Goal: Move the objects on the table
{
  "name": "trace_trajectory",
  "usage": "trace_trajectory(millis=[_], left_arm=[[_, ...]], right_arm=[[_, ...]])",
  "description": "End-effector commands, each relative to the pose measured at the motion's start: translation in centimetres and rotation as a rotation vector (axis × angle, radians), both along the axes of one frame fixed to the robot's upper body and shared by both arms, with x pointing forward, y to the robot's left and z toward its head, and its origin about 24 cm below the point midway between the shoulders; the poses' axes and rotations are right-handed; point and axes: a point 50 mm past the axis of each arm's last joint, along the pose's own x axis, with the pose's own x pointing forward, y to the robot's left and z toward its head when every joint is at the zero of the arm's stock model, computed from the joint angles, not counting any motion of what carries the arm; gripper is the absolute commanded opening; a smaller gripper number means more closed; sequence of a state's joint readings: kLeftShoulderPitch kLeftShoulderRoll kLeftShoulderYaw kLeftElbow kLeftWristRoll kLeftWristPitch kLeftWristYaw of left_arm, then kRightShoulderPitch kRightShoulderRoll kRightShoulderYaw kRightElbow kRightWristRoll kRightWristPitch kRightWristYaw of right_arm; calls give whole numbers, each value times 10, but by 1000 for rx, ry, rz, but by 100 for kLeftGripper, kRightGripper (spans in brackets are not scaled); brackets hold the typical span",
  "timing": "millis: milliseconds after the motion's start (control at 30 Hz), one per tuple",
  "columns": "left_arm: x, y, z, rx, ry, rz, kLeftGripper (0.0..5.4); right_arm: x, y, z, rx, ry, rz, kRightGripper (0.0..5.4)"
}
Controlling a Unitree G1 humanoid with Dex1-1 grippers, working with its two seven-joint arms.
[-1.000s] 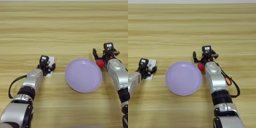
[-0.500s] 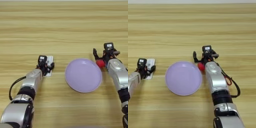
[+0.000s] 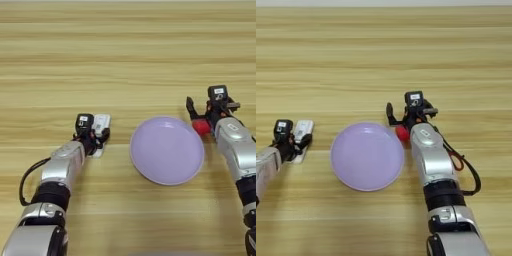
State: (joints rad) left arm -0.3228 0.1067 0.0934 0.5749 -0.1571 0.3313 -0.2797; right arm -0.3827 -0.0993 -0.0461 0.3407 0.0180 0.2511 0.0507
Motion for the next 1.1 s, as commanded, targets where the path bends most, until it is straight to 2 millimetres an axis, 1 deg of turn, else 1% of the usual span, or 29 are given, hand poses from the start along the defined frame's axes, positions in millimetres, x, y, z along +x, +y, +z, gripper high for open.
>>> trace_trajectory(millis=[33,333,533,600,900,1100], left_arm=[[-6,-13,10,-37,-9,-46,286],[-11,-29,32,-81,-45,-89,286],[-9,-36,41,-92,-70,-102,286],[-9,-42,43,-105,-73,-115,286],[-1,-74,40,-176,-15,-176,286],[-2,-95,36,-211,20,-226,286]], right_arm=[[0,1,-1,-2,9,-2,540],[1,3,-1,-1,9,0,540],[1,4,0,0,8,0,540],[1,4,0,0,8,0,540],[1,5,0,0,8,-1,540],[0,5,1,2,5,-2,540]])
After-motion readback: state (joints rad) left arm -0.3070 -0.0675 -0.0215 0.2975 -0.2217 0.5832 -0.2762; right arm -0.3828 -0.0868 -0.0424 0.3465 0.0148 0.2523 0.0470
